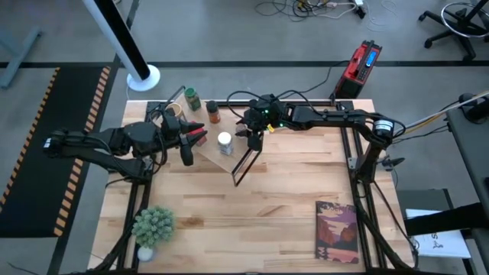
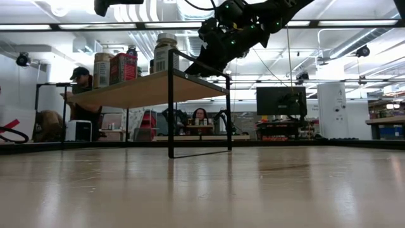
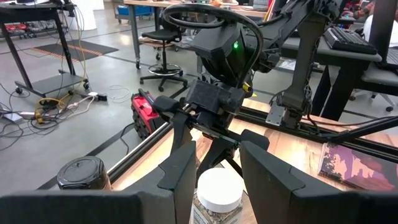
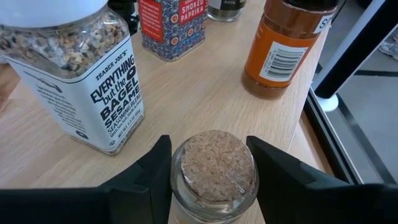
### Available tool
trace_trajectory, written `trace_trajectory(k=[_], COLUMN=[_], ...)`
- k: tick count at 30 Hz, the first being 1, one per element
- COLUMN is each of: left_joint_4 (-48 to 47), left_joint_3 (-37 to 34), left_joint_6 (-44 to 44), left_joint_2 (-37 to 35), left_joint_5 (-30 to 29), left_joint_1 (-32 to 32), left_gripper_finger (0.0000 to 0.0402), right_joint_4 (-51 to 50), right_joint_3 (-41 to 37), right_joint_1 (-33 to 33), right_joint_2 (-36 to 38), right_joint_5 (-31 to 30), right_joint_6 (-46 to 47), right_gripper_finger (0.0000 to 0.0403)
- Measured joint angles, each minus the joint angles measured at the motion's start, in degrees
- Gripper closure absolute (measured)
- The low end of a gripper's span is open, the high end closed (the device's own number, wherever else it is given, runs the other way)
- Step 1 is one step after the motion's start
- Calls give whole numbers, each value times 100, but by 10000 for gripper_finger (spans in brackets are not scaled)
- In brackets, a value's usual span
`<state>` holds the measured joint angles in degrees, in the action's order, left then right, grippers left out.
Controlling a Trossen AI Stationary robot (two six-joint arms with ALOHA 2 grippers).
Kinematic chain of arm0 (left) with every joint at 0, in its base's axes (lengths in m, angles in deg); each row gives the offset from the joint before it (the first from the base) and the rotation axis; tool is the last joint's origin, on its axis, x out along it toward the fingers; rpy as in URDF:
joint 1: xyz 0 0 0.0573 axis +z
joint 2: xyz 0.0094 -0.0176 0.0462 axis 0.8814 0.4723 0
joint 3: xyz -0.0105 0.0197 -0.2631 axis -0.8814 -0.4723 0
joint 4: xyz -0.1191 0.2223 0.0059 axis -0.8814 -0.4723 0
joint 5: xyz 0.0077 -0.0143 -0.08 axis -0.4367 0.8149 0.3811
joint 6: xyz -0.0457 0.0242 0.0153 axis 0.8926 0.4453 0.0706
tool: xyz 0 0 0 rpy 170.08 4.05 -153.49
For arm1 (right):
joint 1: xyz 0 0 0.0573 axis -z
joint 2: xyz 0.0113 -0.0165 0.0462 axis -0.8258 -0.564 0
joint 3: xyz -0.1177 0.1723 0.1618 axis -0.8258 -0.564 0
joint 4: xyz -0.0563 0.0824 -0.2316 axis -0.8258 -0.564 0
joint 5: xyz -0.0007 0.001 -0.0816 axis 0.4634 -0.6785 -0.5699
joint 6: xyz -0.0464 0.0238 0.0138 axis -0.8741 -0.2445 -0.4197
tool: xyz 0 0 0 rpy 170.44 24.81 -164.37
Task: Shelf spices
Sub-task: Remove the brown seasoning bottle from the shelf
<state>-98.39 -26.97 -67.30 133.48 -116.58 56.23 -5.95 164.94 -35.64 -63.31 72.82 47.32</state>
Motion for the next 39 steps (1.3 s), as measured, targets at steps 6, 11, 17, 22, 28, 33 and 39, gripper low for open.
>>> trace_trajectory(k=[6,11,17,22,28,33,39], left_joint_4=[-2,-39,-36,-37,-44,-64,-190], left_joint_3=[0,0,0,0,0,0,0], left_joint_6=[0,0,0,0,0,1,43], left_joint_2=[0,0,0,0,0,0,0], left_joint_5=[1,0,0,1,0,1,2], left_joint_1=[0,0,0,0,0,0,0], left_gripper_finger=[287,287,287,287,287,287,287], right_joint_4=[-49,-118,-529,-935,-1768,-2235,-2731], right_joint_3=[4,4,284,682,1331,1743,1788], right_joint_1=[0,0,-2,-10,-27,-26,-24], right_joint_2=[-1,45,85,96,103,148,464], right_joint_5=[0,1,66,269,345,344,342], right_joint_6=[-15,-19,-75,-97,-303,-426,-538], right_gripper_finger=[240,245,245,245,245,245,245])
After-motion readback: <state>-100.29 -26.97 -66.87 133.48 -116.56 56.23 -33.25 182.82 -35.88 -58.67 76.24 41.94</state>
